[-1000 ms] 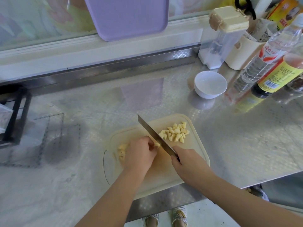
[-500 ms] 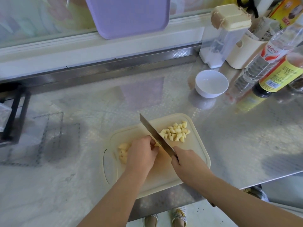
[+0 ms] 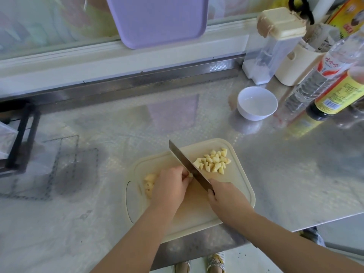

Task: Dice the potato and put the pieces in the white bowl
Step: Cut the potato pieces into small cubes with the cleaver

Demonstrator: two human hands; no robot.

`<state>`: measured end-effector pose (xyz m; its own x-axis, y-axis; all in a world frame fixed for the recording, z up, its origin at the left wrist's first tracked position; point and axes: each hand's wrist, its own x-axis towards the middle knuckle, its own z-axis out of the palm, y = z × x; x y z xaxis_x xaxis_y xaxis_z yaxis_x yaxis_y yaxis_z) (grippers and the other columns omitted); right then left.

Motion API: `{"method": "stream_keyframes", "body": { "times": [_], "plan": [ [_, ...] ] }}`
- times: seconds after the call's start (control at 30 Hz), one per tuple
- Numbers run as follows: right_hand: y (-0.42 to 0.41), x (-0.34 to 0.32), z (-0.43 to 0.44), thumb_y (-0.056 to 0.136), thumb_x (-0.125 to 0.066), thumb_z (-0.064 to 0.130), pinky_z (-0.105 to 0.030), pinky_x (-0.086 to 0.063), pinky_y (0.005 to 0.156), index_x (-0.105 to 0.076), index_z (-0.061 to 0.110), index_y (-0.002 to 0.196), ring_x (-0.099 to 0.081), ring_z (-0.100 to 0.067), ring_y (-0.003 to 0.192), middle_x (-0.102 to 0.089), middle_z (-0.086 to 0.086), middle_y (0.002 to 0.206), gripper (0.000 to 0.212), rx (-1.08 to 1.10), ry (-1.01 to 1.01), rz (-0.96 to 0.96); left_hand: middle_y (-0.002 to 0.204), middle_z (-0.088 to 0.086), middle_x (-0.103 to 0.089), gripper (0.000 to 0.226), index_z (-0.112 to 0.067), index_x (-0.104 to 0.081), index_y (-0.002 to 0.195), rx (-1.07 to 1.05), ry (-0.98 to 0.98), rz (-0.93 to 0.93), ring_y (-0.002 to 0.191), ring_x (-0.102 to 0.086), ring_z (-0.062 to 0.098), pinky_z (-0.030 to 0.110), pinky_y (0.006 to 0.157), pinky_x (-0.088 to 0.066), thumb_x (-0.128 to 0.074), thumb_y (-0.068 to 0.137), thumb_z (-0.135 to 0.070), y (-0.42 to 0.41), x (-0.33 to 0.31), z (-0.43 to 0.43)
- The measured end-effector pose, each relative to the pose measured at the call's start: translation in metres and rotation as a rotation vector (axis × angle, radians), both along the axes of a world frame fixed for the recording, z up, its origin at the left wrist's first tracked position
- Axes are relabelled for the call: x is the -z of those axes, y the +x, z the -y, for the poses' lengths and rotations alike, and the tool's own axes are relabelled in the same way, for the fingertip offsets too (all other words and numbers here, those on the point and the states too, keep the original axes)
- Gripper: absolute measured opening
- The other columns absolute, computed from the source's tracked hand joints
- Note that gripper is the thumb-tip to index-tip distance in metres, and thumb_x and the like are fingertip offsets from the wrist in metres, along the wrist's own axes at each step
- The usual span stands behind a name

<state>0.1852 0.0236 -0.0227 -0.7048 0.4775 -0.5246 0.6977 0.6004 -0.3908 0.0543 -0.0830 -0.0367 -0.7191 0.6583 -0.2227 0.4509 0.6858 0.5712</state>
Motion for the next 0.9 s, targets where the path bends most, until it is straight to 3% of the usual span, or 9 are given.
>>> {"method": "stream_keyframes", "body": {
  "times": [0.2, 0.47, 0.67, 0.9],
  "plan": [
    [0.005, -0.007, -0.016, 0.103, -0.037, 0.030, -0.040, -0.058, 0.073, -0.055, 0.024, 0.102, -0.062, -0.016, 0.073, -0.059, 0.004, 0.080, 0.020, -0.010, 0.016, -0.009, 0.100, -0.007, -0.070, 0.013, -0.024, -0.072, 0.103, 0.173, 0.018, -0.038, 0.092, -0.064, 0.014, 0.031, 0.083, -0.050, -0.067, 0.090, -0.026, -0.018, 0.002, 0.005],
    [0.005, -0.015, -0.021, 0.101, -0.037, 0.031, -0.042, -0.059, 0.071, -0.058, 0.026, 0.102, -0.062, -0.016, 0.070, -0.061, 0.004, 0.077, 0.021, -0.018, 0.011, -0.035, 0.091, -0.008, -0.065, 0.015, -0.025, -0.069, 0.097, 0.086, 0.042, -0.116, 0.080, -0.062, 0.010, 0.031, 0.074, -0.054, -0.073, 0.084, -0.033, -0.007, 0.003, -0.002],
    [0.007, -0.017, -0.023, 0.101, -0.037, 0.030, -0.042, -0.058, 0.068, -0.057, 0.024, 0.097, -0.060, -0.016, 0.065, -0.059, 0.003, 0.073, 0.021, -0.030, 0.012, -0.058, 0.095, -0.009, -0.061, 0.005, -0.019, -0.068, 0.088, 0.292, 0.122, -0.252, 0.077, -0.062, 0.015, 0.030, 0.067, -0.053, -0.069, 0.086, -0.015, -0.009, 0.007, 0.002],
    [0.012, -0.018, -0.019, 0.103, -0.037, 0.027, -0.034, -0.054, 0.068, -0.054, 0.022, 0.090, -0.057, -0.014, 0.066, -0.057, 0.002, 0.074, 0.021, -0.055, -0.002, -0.049, 0.093, -0.012, -0.060, 0.006, -0.020, -0.066, 0.088, 0.404, 0.169, -0.254, 0.076, -0.059, 0.007, 0.021, 0.069, -0.049, -0.071, 0.085, -0.019, -0.007, 0.004, 0.018]
  ]
}}
